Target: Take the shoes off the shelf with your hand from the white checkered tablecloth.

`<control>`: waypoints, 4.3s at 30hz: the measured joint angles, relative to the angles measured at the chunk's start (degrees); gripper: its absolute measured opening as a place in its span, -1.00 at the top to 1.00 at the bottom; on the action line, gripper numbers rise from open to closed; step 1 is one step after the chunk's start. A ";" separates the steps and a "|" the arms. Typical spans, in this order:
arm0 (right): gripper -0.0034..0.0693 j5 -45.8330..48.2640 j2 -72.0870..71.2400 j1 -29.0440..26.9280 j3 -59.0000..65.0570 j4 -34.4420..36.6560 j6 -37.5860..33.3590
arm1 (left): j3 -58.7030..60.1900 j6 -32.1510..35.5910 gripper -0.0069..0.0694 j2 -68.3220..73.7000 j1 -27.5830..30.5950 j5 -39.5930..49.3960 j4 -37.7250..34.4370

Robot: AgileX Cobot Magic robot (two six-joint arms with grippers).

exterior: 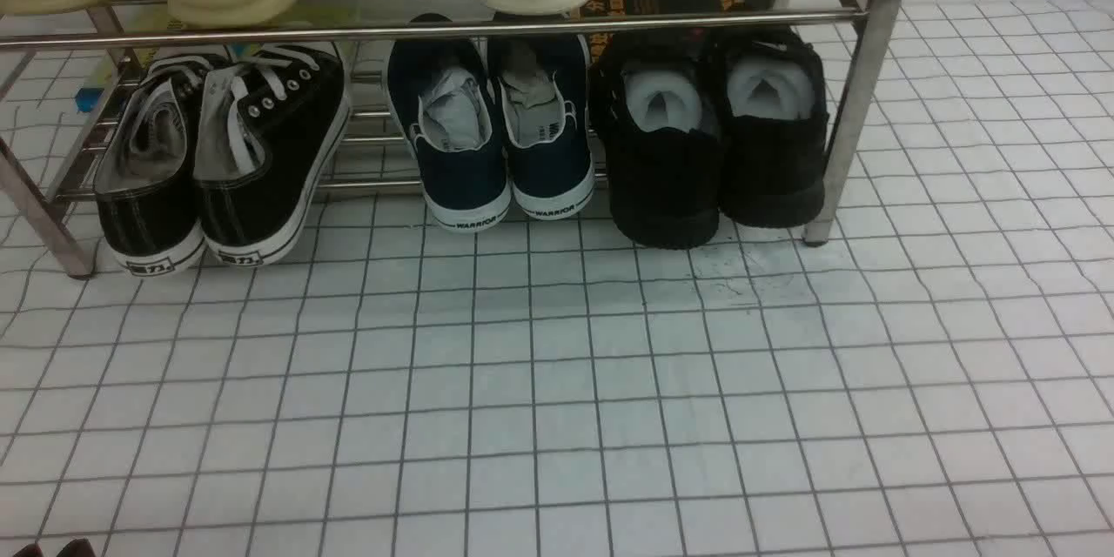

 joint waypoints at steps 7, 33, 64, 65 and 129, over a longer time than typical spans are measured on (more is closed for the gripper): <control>0.25 0.00 0.00 0.00 0.00 0.00 0.00 | 0.00 0.00 0.19 0.00 0.00 0.00 0.00; 0.25 0.00 0.00 0.00 0.00 0.00 0.00 | 0.00 0.00 0.19 0.00 0.00 0.00 0.00; 0.93 -0.53 9.87 0.00 -22.87 38.59 -9.92 | 0.00 0.00 0.19 0.00 0.00 0.00 0.00; 0.94 4.04 13.91 0.00 -26.10 37.19 -12.59 | 0.00 0.05 0.19 0.00 0.00 0.00 0.00; 0.32 19.14 118.04 28.61 -103.05 -1.96 -12.13 | 0.00 0.00 0.19 0.00 0.00 0.00 0.23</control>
